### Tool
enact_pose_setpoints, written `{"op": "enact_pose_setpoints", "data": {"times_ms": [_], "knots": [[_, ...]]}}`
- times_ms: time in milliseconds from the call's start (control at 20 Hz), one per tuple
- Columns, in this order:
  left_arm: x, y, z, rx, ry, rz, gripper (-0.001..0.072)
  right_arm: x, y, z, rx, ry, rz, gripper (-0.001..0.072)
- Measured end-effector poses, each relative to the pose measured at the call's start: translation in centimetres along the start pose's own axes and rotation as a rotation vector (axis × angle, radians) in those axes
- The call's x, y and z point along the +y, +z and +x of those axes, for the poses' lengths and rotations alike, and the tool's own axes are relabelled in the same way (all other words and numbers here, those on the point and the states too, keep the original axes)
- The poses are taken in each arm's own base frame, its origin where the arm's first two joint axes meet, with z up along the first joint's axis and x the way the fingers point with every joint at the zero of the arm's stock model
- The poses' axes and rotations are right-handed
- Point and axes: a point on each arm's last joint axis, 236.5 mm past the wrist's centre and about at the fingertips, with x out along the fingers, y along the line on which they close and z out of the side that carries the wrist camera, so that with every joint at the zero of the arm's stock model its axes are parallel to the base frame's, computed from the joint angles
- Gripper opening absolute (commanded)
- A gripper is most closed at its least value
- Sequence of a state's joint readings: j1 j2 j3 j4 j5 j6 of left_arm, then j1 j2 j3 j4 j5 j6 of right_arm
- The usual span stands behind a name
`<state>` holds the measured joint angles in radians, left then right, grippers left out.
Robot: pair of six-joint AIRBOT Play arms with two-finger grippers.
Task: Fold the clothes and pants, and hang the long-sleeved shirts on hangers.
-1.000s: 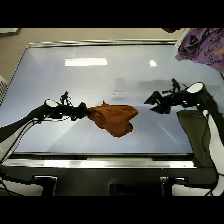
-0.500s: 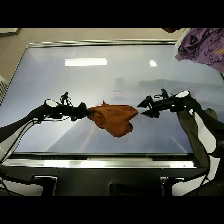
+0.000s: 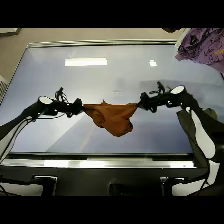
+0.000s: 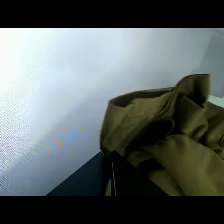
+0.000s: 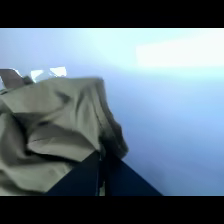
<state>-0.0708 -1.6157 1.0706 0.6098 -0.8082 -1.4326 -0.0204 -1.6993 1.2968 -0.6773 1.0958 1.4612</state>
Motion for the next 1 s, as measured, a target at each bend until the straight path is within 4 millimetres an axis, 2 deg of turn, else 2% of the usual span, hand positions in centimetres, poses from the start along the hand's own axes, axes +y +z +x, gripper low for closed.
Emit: {"op": "enact_pose_setpoints", "data": {"times_ms": [100, 200, 300, 400, 500, 600, 650, 750, 850, 900, 1000], "knots": [[-2.0, 3.3, -3.6, -0.101, -0.013, 0.062, 0.0015, 3.5, 2.5, -3.5, -0.1, 0.01, -0.113, 0.0027], [-4.9, 6.3, -8.3, -0.219, -0.02, 0.151, 0.0014, 8.4, 4.6, -8.5, -0.226, 0.015, -0.258, 0.0027], [-8.5, 8.4, -14.0, -0.349, -0.013, 0.265, 0.0014, 13.2, 5.3, -13.9, -0.345, 0.012, -0.4, 0.0027], [-12.7, 9.4, -20.7, -0.498, -0.01, 0.387, 0.0014, 18.1, 4.6, -20.1, -0.479, 0.0, -0.539, 0.0027], [-16.8, 8.7, -27.6, -0.648, -0.012, 0.503, 0.0014, 22.1, 2.3, -26.4, -0.614, -0.021, -0.662, 0.0027], [-20.0, 6.5, -34.3, -0.79, -0.015, 0.589, 0.0014, 25.2, -1.2, -32.4, -0.752, -0.054, -0.767, 0.0027], [-21.0, 5.1, -37.4, -0.856, -0.012, 0.617, 0.0014, 26.2, -3.0, -35.0, -0.814, -0.072, -0.807, 0.0027], [-21.9, 2.1, -42.4, -0.956, 0.009, 0.642, 0.0015, 27.5, -6.8, -39.7, -0.935, -0.114, -0.872, 0.0027], [-21.3, -0.5, -45.5, -1.008, 0.051, 0.632, 0.0015, 28.3, -9.9, -43.4, -1.045, -0.146, -0.912, 0.0028], [-20.6, -1.3, -46.3, -1.017, 0.082, 0.622, 0.0015, 28.4, -10.9, -44.9, -1.09, -0.158, -0.914, 0.0028], [-18.7, -2.1, -46.8, -1.01, 0.153, 0.595, 0.0016, 28.3, -11.6, -46.0, -1.126, -0.168, -0.897, 0.0028]]}}
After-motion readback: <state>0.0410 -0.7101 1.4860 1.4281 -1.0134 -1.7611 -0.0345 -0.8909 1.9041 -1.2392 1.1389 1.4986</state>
